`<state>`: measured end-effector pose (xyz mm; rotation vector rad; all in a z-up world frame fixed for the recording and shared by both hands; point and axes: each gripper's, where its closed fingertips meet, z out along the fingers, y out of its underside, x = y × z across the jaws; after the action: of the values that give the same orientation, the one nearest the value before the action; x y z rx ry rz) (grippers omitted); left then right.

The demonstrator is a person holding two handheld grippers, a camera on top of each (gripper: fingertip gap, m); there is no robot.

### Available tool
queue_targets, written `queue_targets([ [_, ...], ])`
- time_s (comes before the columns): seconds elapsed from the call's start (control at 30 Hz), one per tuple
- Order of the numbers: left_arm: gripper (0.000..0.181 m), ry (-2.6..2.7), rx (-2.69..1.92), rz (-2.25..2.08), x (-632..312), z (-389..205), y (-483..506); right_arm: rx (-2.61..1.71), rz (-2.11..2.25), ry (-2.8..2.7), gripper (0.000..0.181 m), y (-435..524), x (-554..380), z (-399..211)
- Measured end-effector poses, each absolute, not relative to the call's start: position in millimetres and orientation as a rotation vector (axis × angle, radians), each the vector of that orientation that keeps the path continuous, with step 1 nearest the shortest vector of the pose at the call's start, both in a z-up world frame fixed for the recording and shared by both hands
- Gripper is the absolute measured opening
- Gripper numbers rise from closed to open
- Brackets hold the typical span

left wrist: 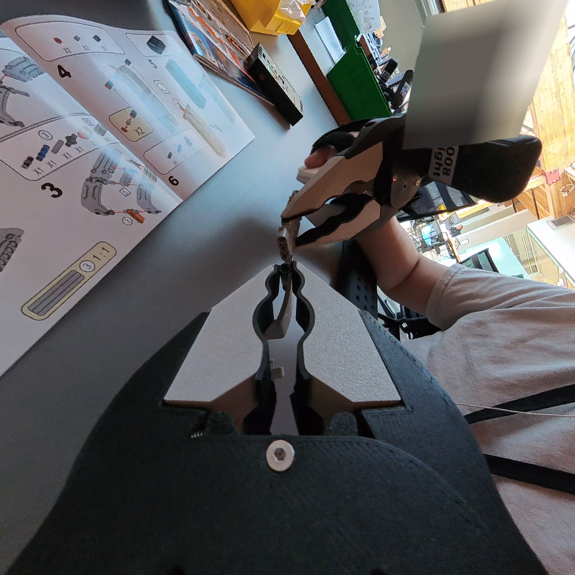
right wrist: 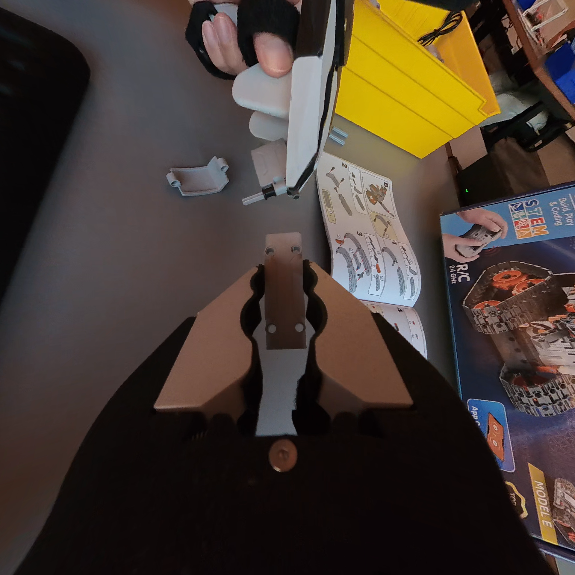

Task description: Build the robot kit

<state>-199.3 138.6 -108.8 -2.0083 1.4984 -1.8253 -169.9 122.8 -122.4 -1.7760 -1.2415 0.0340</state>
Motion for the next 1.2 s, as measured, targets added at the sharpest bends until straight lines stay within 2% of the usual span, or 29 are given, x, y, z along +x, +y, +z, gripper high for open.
queue_targets([
  [1.2,0.005,1.61,-2.119,-1.788,-201,-130,123,-1.77,0.147,-1.307,0.024,116,-190,-135],
])
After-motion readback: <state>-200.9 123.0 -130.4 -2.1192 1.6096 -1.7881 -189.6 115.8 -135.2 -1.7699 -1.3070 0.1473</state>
